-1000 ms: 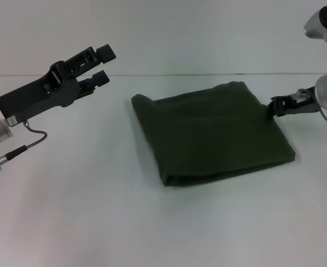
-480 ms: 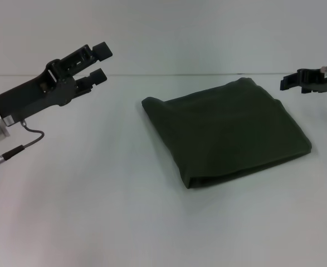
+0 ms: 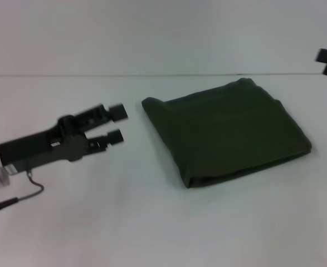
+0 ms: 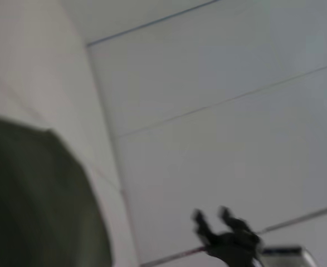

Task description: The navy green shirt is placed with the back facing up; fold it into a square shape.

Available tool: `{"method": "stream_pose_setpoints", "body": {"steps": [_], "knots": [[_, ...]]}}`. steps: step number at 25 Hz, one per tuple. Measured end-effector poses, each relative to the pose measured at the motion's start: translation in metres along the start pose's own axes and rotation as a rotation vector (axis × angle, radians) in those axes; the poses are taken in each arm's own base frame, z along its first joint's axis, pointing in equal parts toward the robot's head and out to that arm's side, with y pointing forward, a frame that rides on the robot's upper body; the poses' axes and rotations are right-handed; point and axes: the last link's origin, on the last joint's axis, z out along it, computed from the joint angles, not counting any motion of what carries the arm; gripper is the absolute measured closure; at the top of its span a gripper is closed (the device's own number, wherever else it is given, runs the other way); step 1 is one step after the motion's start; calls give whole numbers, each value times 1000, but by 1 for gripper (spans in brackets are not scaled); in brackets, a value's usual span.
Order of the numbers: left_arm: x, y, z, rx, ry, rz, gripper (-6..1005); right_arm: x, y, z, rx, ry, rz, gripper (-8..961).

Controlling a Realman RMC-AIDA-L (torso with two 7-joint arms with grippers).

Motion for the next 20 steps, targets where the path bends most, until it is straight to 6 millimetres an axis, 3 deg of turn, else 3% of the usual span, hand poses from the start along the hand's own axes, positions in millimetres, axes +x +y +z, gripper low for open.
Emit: {"method": "stream_pose_setpoints", "body": {"steps": [3, 7, 13, 20], "knots": [[-14, -14, 8, 46, 3, -78, 60, 11, -16, -26, -23, -96, 45, 361], [-32, -31, 27, 134, -42, -174, 61, 19, -32, -49, 15, -154, 54, 263], [-44, -50, 65, 214, -87, -275, 65, 18, -37, -52, 36, -175, 36, 22], [-42, -61, 89, 264, -40, -322, 81, 15, -38, -51, 42, -206, 42, 12]]}}
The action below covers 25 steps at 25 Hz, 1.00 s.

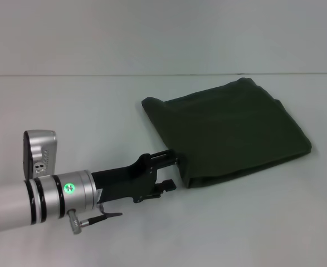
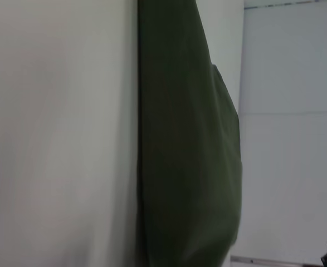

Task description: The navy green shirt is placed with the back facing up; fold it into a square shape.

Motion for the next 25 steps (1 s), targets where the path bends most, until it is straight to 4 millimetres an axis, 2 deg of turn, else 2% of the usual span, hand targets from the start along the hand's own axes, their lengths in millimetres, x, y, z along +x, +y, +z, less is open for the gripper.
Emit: {"method": "stream_pose_setpoints", "body": {"steps": [4, 10, 18, 25], "knots": [[3, -1, 10, 30, 14, -7, 143, 2, 0, 1, -3, 1, 9, 7], [9, -3, 15, 67, 50, 4, 164, 2, 0, 3, -9, 1, 14, 7], [12, 18, 15, -53, 48, 23, 163, 3, 0, 3, -9, 1, 15, 8], [6, 30, 47, -30, 3, 79, 164, 8, -2, 5, -12, 11, 26, 9]]}}
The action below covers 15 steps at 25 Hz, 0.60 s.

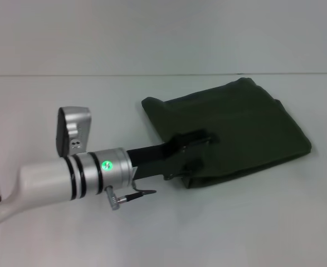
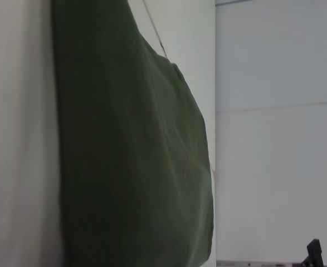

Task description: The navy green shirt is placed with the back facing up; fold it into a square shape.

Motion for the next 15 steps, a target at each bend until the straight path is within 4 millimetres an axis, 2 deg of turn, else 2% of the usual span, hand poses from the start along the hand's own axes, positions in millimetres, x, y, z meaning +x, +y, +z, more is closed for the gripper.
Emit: {"method": "stream_pose_setpoints", "body": {"steps": [4, 8, 15], "knots": [[1, 0, 6, 27, 0, 17, 165, 1, 0, 1, 1, 6, -1, 9], [-2, -9, -2, 39, 2, -3, 164, 3, -3, -1, 9, 2, 8, 9], [-5, -1, -10, -37, -30, 8, 163, 4, -2, 1, 4, 7, 13, 10]]}}
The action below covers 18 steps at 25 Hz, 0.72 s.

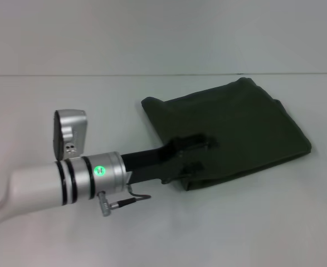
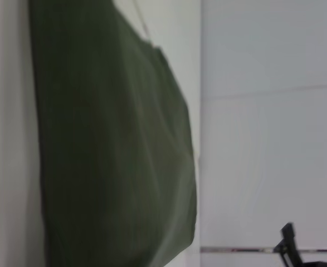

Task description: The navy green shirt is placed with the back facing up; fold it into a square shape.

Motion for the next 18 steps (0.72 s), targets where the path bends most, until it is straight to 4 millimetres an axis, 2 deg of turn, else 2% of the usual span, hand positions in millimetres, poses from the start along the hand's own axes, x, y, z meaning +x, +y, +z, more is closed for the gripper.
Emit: {"method": "stream_pose_setpoints", "body": {"steps": [4, 7, 18], "knots": [[3, -8, -17, -15, 55, -25, 164, 1, 0, -1, -4, -1, 7, 10], [4, -18, -21, 23, 87, -38, 165, 3, -2, -2, -3, -1, 17, 11], [-9, -19, 1, 79, 9, -18, 168, 5, -3, -3, -1, 0, 22, 11]]}}
